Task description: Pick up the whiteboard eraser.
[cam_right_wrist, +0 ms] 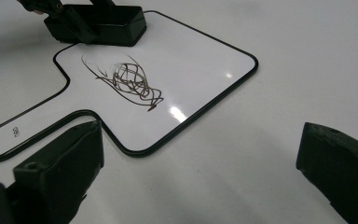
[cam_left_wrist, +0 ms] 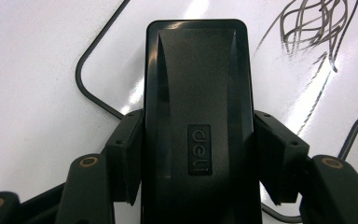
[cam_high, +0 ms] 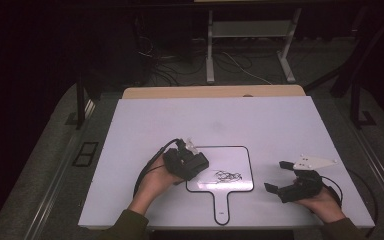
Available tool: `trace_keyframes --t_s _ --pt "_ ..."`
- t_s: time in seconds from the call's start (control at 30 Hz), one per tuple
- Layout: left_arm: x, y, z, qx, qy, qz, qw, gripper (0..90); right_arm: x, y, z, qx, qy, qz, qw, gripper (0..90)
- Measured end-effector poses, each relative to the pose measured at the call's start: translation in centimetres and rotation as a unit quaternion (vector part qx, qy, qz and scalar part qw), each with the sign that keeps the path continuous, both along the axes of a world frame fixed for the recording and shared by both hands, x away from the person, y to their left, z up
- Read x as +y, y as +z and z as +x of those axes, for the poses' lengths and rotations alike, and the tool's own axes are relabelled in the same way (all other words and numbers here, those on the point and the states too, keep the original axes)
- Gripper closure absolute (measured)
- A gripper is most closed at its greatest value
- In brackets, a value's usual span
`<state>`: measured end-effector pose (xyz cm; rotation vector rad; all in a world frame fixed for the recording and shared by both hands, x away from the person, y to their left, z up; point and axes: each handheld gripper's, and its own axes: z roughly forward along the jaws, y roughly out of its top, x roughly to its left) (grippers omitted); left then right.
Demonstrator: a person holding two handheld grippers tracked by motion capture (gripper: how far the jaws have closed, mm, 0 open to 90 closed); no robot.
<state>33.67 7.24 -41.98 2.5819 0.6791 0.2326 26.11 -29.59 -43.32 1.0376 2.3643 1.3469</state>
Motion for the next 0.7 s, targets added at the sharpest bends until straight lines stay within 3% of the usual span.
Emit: trace_keyframes --t_s 0.4,0.6,0.7 --pt "-1.7 0.1 -2.1 0.007 -0.051 0.007 0.9986 39.0 0.0 0.0 0.0 -0.001 0.000 -0.002 1.0000 0.0" --pt "-1.4 0.0 -1.0 -0.003 -0.026 0.004 0.9996 38.9 0.0 0.0 0.0 -0.001 -0.001 -0.002 1.0000 0.0" --pt "-1.1 0.0 -0.4 0.003 -0.017 0.001 0.9999 38.9 0.0 0.0 0.0 -0.001 0.001 -0.003 1.0000 0.0"
